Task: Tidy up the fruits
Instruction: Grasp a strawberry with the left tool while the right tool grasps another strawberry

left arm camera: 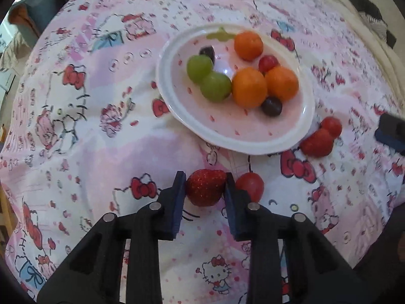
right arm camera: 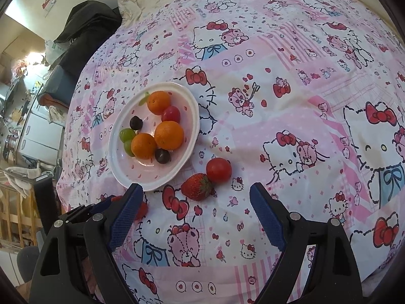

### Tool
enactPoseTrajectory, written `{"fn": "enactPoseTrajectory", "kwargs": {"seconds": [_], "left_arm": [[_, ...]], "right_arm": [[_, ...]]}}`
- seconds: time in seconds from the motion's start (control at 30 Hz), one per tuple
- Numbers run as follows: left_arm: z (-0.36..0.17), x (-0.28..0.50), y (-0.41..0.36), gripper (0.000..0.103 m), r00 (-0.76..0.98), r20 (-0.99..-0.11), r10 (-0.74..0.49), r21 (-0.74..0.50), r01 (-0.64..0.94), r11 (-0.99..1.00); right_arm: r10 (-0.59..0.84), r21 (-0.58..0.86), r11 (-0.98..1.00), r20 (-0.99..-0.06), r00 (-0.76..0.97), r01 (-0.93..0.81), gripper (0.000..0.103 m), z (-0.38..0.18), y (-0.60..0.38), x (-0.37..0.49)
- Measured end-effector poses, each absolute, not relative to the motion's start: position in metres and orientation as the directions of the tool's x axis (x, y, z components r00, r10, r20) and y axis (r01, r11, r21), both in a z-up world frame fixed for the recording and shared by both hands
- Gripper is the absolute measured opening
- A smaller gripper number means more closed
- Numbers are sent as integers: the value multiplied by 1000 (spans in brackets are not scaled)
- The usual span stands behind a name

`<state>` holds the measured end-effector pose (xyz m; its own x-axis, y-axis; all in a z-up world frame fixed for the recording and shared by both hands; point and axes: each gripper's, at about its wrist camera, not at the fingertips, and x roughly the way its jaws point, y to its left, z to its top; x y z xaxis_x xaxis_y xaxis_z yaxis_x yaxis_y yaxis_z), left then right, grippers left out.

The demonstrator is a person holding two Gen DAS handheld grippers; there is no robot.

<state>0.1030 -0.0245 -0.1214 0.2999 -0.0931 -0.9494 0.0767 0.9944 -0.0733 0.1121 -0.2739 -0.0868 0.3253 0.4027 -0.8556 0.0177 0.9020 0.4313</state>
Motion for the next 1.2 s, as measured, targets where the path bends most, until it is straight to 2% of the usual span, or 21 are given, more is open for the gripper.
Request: {"fn": "enactPoseTrajectory", "kwargs": {"seconds": [0.2, 0.23, 0.33, 0.53, 0.67, 0.77, 0.8, 0.83, 1.2], "left_arm": [[-84, 92, 1, 25, 361, -921, -145, -160, -11, 987], [-80, 92, 3, 25, 371, -917, -148, -166, -18, 986], [-69, 91, 6, 25, 405, -904, -137, -161, -24, 987], [-63, 92, 8, 25, 427, -896, -125, -146, -16, 989], [-62, 92, 3, 25, 447, -890, -90, -102, -1, 995], [-61, 91, 2, 25, 455, -886, -85, -93, 4, 996], [-61, 91, 2, 25, 456, -886, -84, -93, 4, 996], [-61, 91, 1, 25, 457, -886, -84, -92, 4, 996], [-61, 88, 6, 25, 483, -874, -54, -74, -22, 997]], "right_arm": [[513, 554, 827, -812, 278, 95, 86, -103, -287, 120], [529, 569, 815, -808, 261, 108, 76, -108, -287, 122], [565, 591, 795, -804, 187, 141, 61, -127, -280, 129], [513, 525, 839, -851, 114, 141, 51, -150, -258, 138], [504, 516, 847, -856, 120, 128, 51, -160, -250, 144], [491, 503, 857, -863, 119, 111, 44, -163, -248, 144], [487, 499, 860, -865, 120, 107, 37, -162, -249, 143], [487, 499, 860, -865, 119, 107, 35, -161, -250, 143], [553, 573, 815, -814, 176, 90, 34, -135, -269, 123]]}}
